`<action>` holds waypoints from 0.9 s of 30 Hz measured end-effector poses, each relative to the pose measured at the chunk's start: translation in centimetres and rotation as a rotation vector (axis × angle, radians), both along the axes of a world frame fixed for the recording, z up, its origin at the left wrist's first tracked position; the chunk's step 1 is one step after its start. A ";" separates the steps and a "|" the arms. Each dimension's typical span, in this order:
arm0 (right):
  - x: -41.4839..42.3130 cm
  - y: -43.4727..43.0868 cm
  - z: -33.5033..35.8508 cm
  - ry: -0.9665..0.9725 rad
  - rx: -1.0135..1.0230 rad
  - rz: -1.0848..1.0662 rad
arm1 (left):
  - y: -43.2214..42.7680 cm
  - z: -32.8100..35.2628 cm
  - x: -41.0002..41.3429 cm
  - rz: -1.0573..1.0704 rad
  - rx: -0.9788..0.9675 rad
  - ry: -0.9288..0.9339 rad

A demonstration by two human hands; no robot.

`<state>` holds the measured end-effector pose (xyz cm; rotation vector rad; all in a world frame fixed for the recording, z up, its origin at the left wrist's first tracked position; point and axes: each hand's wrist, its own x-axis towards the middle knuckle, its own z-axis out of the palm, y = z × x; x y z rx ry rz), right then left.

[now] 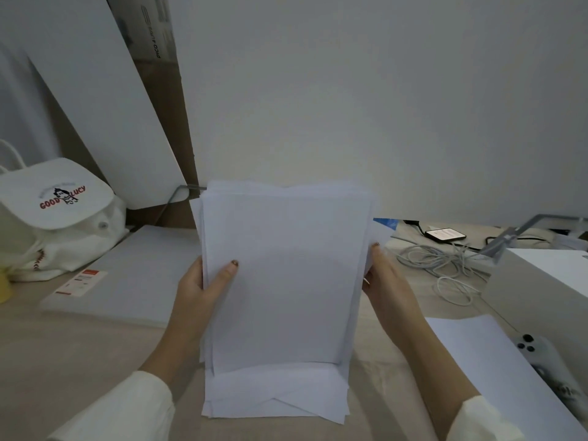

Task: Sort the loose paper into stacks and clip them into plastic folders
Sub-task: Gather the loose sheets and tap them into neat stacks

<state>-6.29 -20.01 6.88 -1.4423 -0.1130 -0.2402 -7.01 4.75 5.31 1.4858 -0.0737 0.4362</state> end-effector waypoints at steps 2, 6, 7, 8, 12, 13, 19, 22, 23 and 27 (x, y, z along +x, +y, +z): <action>0.2 -0.3 -0.3 0.000 0.010 -0.002 | -0.2 -0.3 0.1 -0.007 0.013 0.005; 0.9 -1.1 3.0 -0.079 -0.029 -0.046 | 0.1 0.2 0.6 -0.042 0.013 -0.028; 1.1 -1.1 4.0 -0.093 -0.059 -0.049 | 0.1 0.2 0.6 -0.052 0.004 -0.028; 1.1 -1.0 4.8 -0.094 -0.095 -0.043 | 0.1 0.2 0.6 -0.059 0.000 -0.022; 1.0 -0.4 4.3 0.012 -0.162 0.040 | 0.0 0.0 0.9 -0.048 0.013 -0.019; 0.7 -0.3 3.6 0.033 -0.138 0.059 | 0.1 -0.1 1.0 -0.035 -0.001 -0.022; -0.7 1.1 -0.4 0.116 -0.106 0.074 | -1.1 -0.8 1.0 -0.087 -0.030 0.023; -0.8 1.3 0.2 0.081 -0.027 0.003 | -1.3 -0.2 1.0 -0.093 -0.035 -0.012; -0.9 1.1 0.5 0.045 -0.007 -0.008 | -1.1 -0.3 1.0 -0.071 -0.038 -0.032; -1.8 0.8 -1.1 0.062 0.032 -0.048 | -1.0 -2.1 0.7 -0.072 -0.069 -0.014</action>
